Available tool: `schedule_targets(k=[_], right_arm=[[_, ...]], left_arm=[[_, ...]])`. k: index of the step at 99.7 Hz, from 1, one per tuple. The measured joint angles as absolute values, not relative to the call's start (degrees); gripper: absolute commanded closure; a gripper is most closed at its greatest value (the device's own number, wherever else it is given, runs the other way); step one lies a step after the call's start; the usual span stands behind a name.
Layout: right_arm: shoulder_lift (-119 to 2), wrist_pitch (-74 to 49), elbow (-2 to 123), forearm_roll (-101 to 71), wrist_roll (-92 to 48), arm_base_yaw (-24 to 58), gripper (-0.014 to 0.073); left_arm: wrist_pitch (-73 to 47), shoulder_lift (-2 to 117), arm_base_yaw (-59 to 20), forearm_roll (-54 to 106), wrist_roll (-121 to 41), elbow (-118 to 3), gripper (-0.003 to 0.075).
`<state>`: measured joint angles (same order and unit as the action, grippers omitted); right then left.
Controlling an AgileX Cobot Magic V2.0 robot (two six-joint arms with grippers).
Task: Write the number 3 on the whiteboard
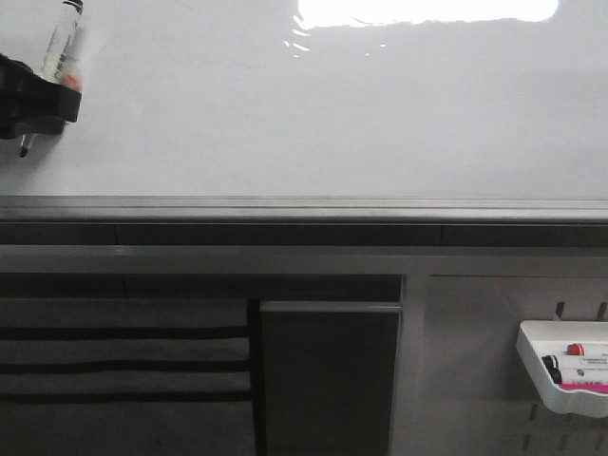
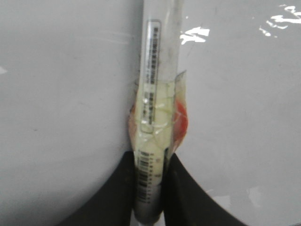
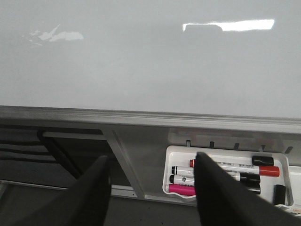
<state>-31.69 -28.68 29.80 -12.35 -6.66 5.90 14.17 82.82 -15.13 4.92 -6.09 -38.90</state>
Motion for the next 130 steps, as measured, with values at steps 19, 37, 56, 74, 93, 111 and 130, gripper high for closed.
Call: schedule_targets(k=[19,37,56,74,93,111,130], right_arm=[[-31.9,-30.8,31.2,-13.4,-6.7,5.9,0.0239],[-35.1,-38.1,37.2,-13.9,-7.7,5.9,0.0239],[-42.8,-46.6,43.6,-21.6,-20.5,9.1,0.0239],[-53.1,-56.7,49.2,-33.9,-40.1,14.6,0.0239],[-61.7,-58.4,53.7,-41.1,-58.4,23.5,0.0239],[-66.6,-55.0,57.2,-41.9,-67.9,31.8,0.0239],[-69.0,-50.2,59.0,-42.4,-70.7,38.3,0.0239]], left_arm=[[6.5,78.7,-15.1,3.5,-6.1,-39.2,0.0739],[-14.7,72.4,-17.6,0.5,-7.3,-44.2,0.0741],[-39.3,68.5,-24.2,3.0,-18.7,-52.0,0.0741],[-52.9,68.0,-30.9,13.6,-35.5,-57.0,0.0741],[-55.0,68.0,-37.5,23.2,-49.6,-57.6,0.0741],[-54.9,68.0,-41.5,24.2,-53.6,-57.7,0.0741],[-54.1,68.0,-42.3,24.4,-54.0,-57.7,0.0741]])
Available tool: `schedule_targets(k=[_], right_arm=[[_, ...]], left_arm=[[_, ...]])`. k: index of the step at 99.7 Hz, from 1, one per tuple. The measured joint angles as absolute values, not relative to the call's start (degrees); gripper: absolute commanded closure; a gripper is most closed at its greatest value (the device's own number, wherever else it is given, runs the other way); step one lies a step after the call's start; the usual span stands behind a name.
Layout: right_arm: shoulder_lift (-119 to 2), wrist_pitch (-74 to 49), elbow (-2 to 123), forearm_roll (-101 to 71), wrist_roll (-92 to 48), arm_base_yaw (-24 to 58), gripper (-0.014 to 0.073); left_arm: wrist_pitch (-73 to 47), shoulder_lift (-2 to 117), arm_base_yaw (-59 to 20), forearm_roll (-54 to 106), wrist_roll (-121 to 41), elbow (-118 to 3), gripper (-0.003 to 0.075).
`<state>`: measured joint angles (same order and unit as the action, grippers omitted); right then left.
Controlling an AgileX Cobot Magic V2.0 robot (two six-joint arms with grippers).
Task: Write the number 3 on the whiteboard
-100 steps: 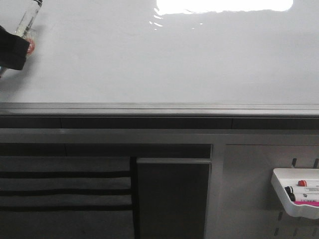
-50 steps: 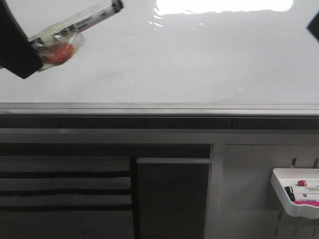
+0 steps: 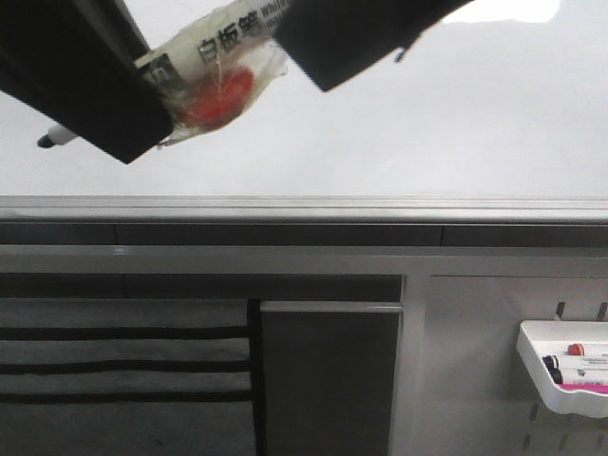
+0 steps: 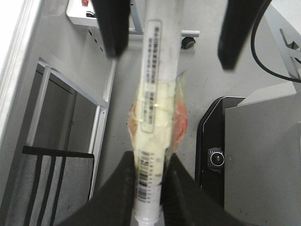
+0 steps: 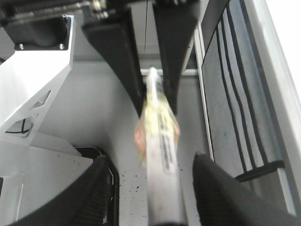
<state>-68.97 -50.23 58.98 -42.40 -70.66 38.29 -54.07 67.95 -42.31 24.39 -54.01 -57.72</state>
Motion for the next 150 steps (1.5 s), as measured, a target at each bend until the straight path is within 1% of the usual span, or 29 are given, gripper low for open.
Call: schedule_targets(k=[24,55,86,103,110,115,120,125,135,140,144,150], right_arm=[[-69.7,-47.9,59.1,-44.5,-70.9,39.1,0.0239],[-69.8,-47.8,59.2,-45.3,-71.0,39.1,0.0249],[-69.8,-47.8,59.2,-45.3,-71.2,39.1,0.0456],[-69.8,-47.5,59.2,-45.3,-71.2,39.1,0.0585],[-69.8,-47.5,59.2,-45.3,-71.2,39.1,0.0619],[-69.8,-47.6,59.2,-45.3,-71.2,39.1,0.0627],[-69.8,-47.6,59.2,-45.3,-71.3,39.1,0.0627],[-69.8,-47.7,59.2,-45.3,-71.3,39.1,0.0627],[-69.8,-47.7,59.3,-45.3,-71.3,39.1,0.0627],[-69.8,-47.6,59.3,-45.2,-71.3,39.1,0.0627],[-69.8,-47.6,59.3,-44.8,-71.3,39.1,0.0627],[-69.5,-47.3,59.3,-43.2,-71.0,39.1,0.0627]], left_arm=[[-53.8,68.0,-42.3,24.4,-54.0,-57.7,0.0741],[-52.9,68.0,-42.3,24.4,-54.1,-57.7,0.0741],[-52.7,68.0,-42.3,24.4,-54.1,-57.7,0.0741],[-52.9,68.0,-42.3,24.4,-54.6,-57.7,0.0741],[-53.0,68.0,-42.3,24.4,-55.1,-57.7,0.074],[-53.1,67.9,-42.3,24.4,-55.0,-57.7,0.0736],[-53.1,67.9,-42.3,24.4,-55.1,-57.7,0.0701],[-53.1,67.9,-42.3,24.4,-55.1,-57.7,0.0634],[-53.1,67.8,-42.3,24.3,-55.1,-57.7,0.0443],[-52.9,67.6,-42.3,24.0,-55.0,-57.9,0.037],[-52.8,67.4,-42.3,23.4,-54.8,-58.2,0.033],[-52.8,66.6,-41.6,23.0,-54.1,-58.4,0.0309]])
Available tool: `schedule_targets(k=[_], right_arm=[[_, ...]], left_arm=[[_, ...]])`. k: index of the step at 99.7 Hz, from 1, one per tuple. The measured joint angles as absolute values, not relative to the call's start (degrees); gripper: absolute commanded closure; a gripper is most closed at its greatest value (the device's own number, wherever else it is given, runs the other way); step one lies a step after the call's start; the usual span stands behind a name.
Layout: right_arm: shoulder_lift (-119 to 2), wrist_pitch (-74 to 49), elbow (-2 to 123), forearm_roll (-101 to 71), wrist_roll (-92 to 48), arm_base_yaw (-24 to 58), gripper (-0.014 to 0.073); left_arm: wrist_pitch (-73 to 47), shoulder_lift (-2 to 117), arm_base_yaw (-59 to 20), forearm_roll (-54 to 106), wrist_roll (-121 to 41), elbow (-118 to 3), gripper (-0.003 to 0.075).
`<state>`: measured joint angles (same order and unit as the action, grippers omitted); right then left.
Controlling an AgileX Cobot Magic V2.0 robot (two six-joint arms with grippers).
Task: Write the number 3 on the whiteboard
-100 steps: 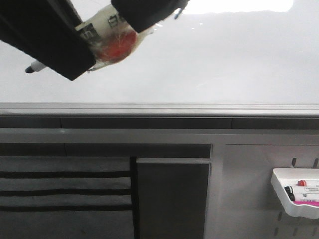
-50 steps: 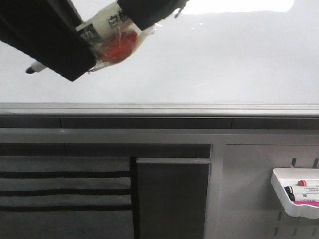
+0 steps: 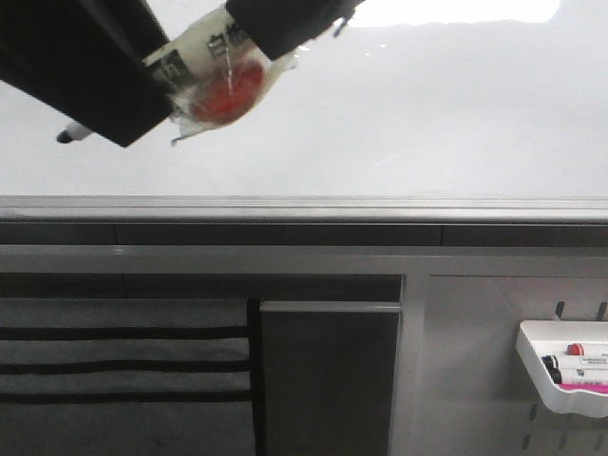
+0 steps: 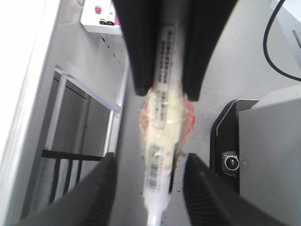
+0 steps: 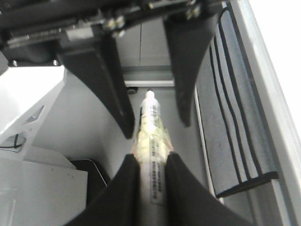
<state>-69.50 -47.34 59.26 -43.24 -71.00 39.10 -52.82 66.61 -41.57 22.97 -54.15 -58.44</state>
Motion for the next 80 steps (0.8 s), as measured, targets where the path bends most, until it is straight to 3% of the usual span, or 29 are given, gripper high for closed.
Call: schedule_targets(k=[21,52,80], right_arm=[[-62.6,-46.5,59.5,-33.2,-60.4,37.2,0.0627],[-49.1,-41.6,49.0,-30.0,-42.9,22.1,0.0627],[-47.1,-37.6,41.7,-32.4,-41.7,20.5,0.0627]], left_arm=[[-52.8,60.1,-33.5,21.8,-49.9,-58.5,0.0312],[-46.3,48.9,-20.0,27.9,-45.7,-48.5,0.0312],[-39.0,45.8,-18.4,31.2,-45.4,-40.8,0.0312]])
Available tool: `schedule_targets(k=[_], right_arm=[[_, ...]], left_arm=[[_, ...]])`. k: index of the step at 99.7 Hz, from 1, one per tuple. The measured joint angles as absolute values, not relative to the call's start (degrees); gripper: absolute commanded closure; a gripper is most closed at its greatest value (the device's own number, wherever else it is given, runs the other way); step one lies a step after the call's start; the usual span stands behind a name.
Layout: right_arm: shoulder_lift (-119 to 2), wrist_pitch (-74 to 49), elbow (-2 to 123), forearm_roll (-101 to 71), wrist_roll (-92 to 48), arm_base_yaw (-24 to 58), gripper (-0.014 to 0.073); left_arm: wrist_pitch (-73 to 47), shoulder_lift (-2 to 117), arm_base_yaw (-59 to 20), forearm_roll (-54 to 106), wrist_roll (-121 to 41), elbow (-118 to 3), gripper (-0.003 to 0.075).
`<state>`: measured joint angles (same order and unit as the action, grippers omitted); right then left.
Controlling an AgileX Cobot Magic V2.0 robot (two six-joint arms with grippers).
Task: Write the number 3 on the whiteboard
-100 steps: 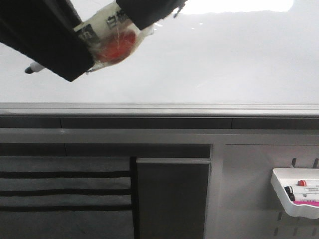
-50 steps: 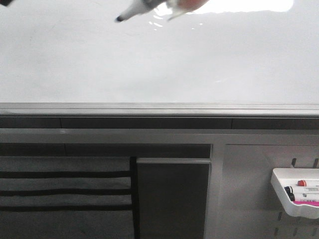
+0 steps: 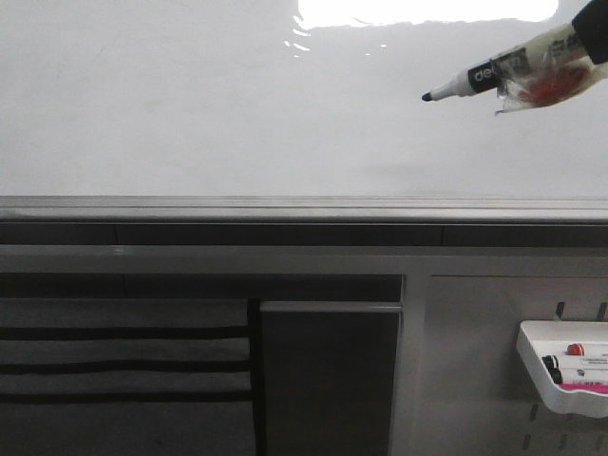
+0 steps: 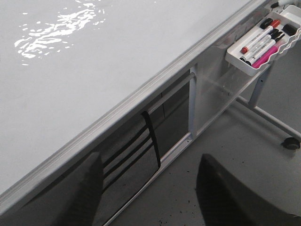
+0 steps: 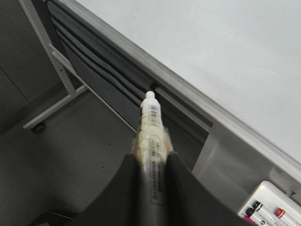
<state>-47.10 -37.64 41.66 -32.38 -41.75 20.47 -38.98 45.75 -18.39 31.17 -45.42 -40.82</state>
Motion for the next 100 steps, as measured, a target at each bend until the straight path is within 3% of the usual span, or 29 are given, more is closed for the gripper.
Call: schedule_targets(k=[27,70,100], right_arm=[[-50.3,-33.2,45.2,-36.4,-41.7,20.3,0.0627],[-79.8,-47.3,73.8,-32.7,-41.7,21.9,0.0627],[-85.8,-41.6,76.6,-29.1,-41.7,23.5,0.0627]], left_arm=[[-38.5,45.8,-18.4,31.3,-45.4,-40.7,0.0312],[-38.5,45.8,-18.4,31.4,-45.4,-40.7,0.0312],[-38.5,45.8,-18.4,31.4,-45.4,-40.7,0.0312]])
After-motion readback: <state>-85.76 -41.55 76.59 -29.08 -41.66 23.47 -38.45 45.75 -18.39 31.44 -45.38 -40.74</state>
